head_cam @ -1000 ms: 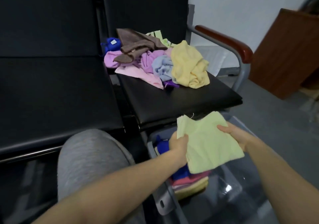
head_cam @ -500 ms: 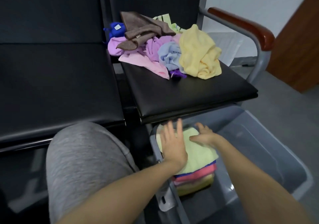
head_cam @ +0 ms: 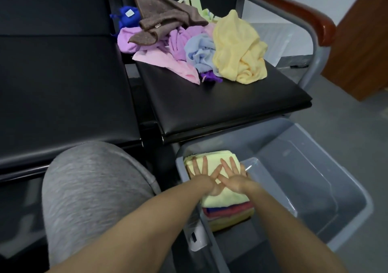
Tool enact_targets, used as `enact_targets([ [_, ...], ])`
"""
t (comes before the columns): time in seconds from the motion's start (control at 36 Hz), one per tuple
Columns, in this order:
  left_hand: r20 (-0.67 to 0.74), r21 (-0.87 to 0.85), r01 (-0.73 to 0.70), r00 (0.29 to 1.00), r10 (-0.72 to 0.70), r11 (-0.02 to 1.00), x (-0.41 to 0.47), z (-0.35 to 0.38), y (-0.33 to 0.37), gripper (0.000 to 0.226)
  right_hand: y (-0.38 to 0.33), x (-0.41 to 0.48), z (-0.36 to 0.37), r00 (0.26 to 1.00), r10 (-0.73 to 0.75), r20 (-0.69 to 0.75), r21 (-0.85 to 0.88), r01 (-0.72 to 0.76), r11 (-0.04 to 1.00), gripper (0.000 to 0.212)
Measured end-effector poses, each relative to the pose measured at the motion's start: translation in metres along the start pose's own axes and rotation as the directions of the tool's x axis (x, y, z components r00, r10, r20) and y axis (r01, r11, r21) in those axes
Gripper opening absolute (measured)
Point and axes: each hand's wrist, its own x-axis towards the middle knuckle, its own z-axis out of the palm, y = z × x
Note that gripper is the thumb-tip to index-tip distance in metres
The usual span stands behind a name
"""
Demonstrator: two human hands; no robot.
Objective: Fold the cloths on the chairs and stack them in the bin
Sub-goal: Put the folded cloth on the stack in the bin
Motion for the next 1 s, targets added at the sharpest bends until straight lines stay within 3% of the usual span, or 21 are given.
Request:
enact_targets([
  [0.22,-0.032,0.018,-0.022,0.999,0.022,1.0,-0.009,-0.017,0.004,0.07,-0.01,-0.002,-0.009,0.996,0.027,-0.083,-0.14,-0.039,0.989,0.061],
  [0.31,-0.226,0.02,-0.087,0.97,0.089,0.996,-0.025,-0.047,0.008,0.049,-0.019,-0.006,-0.022,0.967,-0.039,-0.254,-0.095,0.015,0.995,0.054],
  [0.36,-0.408,0.021,-0.135,0.904,0.131,0.991,-0.033,-0.063,0.008,0.038,-0.028,-0.007,-0.029,0.924,-0.049,-0.379,-0.008,0.05,0.999,0.043],
  [0.47,-0.57,0.011,-0.125,0.815,0.108,0.992,-0.041,-0.073,0.002,0.041,-0.053,-0.007,-0.044,0.903,0.097,-0.418,0.255,0.014,0.967,0.032],
  [0.58,-0.457,-0.128,-0.038,0.889,-0.025,0.991,-0.035,-0.066,-0.02,0.06,-0.068,-0.008,-0.057,0.904,0.179,-0.387,0.466,0.024,0.885,0.033],
  [0.67,-0.321,-0.134,0.029,0.944,-0.071,0.991,-0.035,-0.062,-0.031,0.052,-0.072,-0.013,-0.063,0.904,0.2,-0.377,0.5,0.017,0.866,0.023],
  [0.75,-0.344,-0.095,-0.024,0.939,-0.01,0.995,-0.045,-0.072,-0.04,0.043,-0.069,-0.02,-0.067,0.92,0.213,-0.33,0.489,-0.026,0.872,0.016],
  [0.89,-0.308,-0.002,-0.091,0.947,0.086,0.996,-0.061,-0.085,-0.048,0.032,-0.058,-0.034,-0.074,0.927,0.257,-0.273,0.447,-0.114,0.887,0.035],
  [1.0,-0.291,-0.024,-0.099,0.953,0.087,0.995,-0.073,-0.08,-0.048,0.03,-0.058,-0.041,-0.073,0.956,0.23,-0.183,0.384,-0.146,0.912,0.032],
])
